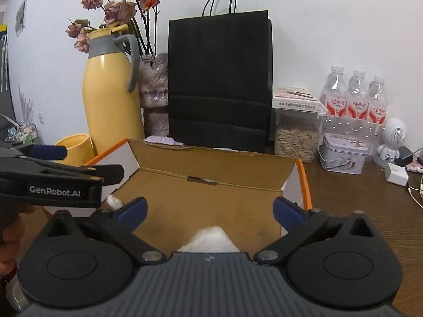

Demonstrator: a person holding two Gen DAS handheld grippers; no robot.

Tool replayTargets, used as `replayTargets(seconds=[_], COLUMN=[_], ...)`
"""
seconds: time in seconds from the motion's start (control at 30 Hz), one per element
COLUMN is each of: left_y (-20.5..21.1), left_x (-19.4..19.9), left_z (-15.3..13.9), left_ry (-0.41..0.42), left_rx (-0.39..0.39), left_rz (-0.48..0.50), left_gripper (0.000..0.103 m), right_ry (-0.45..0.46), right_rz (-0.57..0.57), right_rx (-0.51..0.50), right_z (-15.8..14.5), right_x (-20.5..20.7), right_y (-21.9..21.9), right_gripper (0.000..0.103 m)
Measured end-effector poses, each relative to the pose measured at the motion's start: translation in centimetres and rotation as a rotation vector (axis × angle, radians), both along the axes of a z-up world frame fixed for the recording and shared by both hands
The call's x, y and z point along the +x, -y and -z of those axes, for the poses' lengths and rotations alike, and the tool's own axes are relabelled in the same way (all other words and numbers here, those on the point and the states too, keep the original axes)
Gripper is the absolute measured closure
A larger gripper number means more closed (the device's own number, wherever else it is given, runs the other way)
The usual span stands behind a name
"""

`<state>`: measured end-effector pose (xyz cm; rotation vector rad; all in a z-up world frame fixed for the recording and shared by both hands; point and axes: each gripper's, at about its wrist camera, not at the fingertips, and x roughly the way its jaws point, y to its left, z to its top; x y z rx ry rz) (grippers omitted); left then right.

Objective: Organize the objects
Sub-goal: 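Withdraw the right gripper from the box back toward the pile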

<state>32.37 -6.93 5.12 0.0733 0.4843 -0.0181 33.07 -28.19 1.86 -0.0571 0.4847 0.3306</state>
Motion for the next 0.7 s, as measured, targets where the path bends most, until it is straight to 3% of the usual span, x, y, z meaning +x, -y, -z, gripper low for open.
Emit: replayTargets(seconds=[0.47, 0.7], left_y=[-0.9, -1.3], left_x=[-4.3, -8.3], left_z=[-2.9, -3.8], left_ry=[0.107, 0.111], left_rx=[-0.068, -0.064], left_rz=[0.004, 0.001], left_gripper=[0.000, 0.000], right_ry=[0.154, 0.173], right_rz=[0.029, 0.042], right_rx=[-0.003, 0.006], right_z=[-3.7, -4.6], right_x=[-4.8, -8.6], right_y=[0.5, 0.9], right_gripper=[0.000, 0.000])
